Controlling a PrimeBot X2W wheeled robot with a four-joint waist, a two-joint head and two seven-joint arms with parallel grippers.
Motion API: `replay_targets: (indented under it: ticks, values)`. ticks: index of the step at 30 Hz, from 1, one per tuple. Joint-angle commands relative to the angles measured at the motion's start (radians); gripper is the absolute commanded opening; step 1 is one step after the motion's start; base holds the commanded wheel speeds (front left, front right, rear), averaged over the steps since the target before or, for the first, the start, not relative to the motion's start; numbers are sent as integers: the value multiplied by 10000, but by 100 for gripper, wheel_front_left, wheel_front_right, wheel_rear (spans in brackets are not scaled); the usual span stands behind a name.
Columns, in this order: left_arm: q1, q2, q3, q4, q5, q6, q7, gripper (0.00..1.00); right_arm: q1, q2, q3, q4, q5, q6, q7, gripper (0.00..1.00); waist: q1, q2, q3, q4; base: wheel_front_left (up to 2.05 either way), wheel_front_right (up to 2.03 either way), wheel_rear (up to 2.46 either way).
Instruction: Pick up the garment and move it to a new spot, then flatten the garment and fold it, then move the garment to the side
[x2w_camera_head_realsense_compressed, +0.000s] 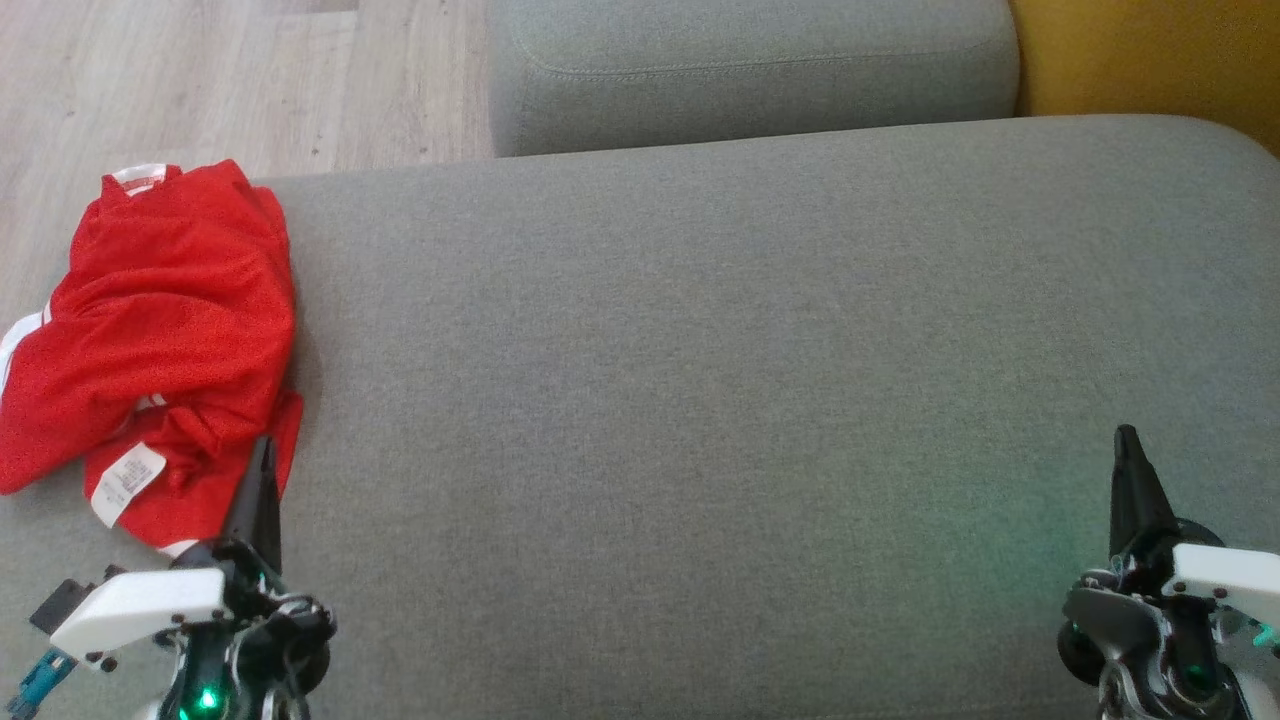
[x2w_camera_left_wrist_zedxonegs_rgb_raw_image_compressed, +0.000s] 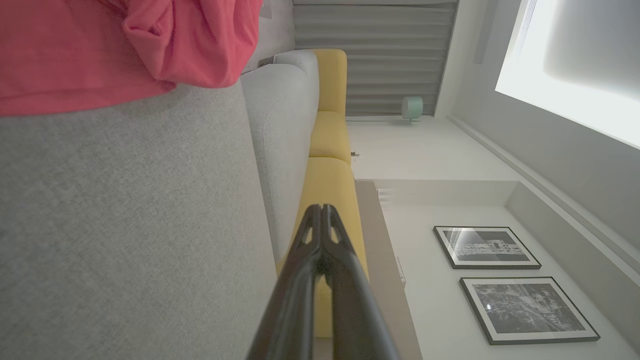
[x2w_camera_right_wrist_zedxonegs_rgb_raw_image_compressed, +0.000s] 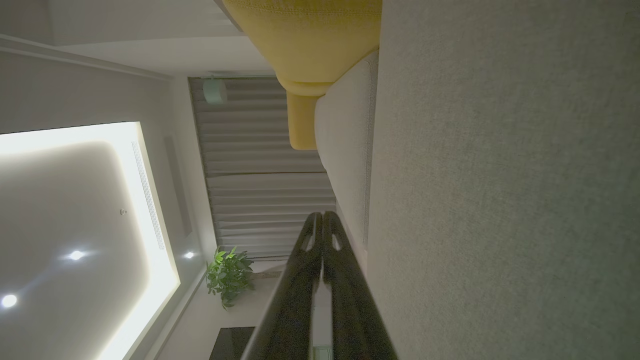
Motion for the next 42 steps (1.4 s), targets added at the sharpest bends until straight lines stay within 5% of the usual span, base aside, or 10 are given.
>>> replay_targets:
  ticks: [1,3,4,21,42]
  values:
    - [-511,85,352,-359,-27,-73,76,0,-558,-87,213,-382,74,-7,56,0,0,0,0,0,0,0,0]
    - [-511,85,352,-359,-27,-73,76,0,-558,-87,213,-382,74,-7,56,0,0,0,0,0,0,0,0]
    - [0,0,0,2,0,0,0,100,0,0,0,2,0,0,0,100,0,0,0,0,0,0,0]
    - [131,-6,-275,62,347,65,-462,100,175,-8,274,-118,-746,-1,-452,100,0,0,-2,2,0,0,0]
    - [261,11,-565,-382,2955,588,-1075,100,211,-334,918,-713,-3876,-2,-1071,100,0,0,-45,32,0,0,0]
